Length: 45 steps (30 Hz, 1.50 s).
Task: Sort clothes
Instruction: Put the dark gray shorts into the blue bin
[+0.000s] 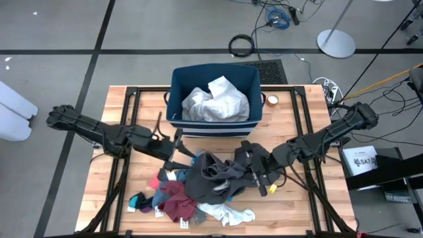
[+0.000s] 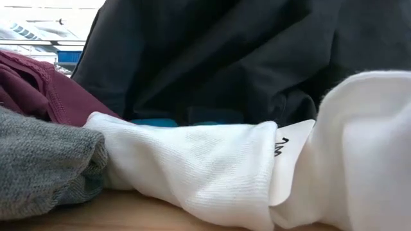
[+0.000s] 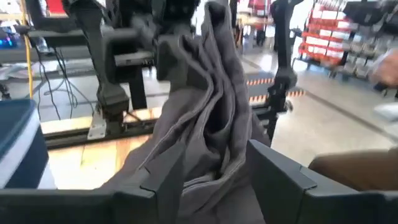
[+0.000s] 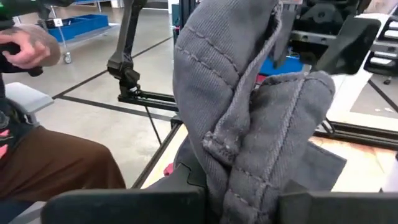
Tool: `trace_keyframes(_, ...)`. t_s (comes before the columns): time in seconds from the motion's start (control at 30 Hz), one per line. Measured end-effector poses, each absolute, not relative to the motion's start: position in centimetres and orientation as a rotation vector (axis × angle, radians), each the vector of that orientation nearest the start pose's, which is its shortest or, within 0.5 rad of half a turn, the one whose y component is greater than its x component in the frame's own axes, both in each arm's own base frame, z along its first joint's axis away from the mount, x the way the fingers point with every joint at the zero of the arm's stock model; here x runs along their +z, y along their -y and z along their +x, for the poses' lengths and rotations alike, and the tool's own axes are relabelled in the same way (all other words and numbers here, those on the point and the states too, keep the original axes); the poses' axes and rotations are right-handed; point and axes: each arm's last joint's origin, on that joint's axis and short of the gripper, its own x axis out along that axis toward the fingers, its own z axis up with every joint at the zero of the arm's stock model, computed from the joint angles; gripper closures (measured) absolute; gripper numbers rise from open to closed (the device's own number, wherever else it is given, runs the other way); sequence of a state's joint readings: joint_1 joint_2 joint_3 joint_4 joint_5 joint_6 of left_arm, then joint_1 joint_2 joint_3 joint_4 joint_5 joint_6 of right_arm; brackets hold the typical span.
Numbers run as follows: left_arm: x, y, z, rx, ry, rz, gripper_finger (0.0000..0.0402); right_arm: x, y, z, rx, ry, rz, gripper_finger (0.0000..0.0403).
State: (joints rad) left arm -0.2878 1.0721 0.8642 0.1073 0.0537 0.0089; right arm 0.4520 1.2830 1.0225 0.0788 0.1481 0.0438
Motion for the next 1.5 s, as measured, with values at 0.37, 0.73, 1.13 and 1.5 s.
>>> trace_keyframes(0.37,32.8,8.4,27.6,-0.376,-0.192,0.109,0.0108,32.6,-11.2,27.8,0.282,-0.214,0.026,0.0378)
trace_keyframes(0.73,31.6,8.4,30.6,-0.33,-0.234,0.169,0.0081,32.6,-10.5,28.1,0.254,-0.21,0.041,0.0378)
trace_keyframes(1.13,30.3,8.5,33.0,-0.422,-0.158,0.122,0.0083,33.1,-10.4,28.3,0.284,-0.152,0.009,0.0378)
trace_keyframes(1.5,31.3,9.0,34.5,-0.403,-0.196,0.149,0.0261,32.6,-10.6,28.7,0.28,-0.173,0.054,0.0352)
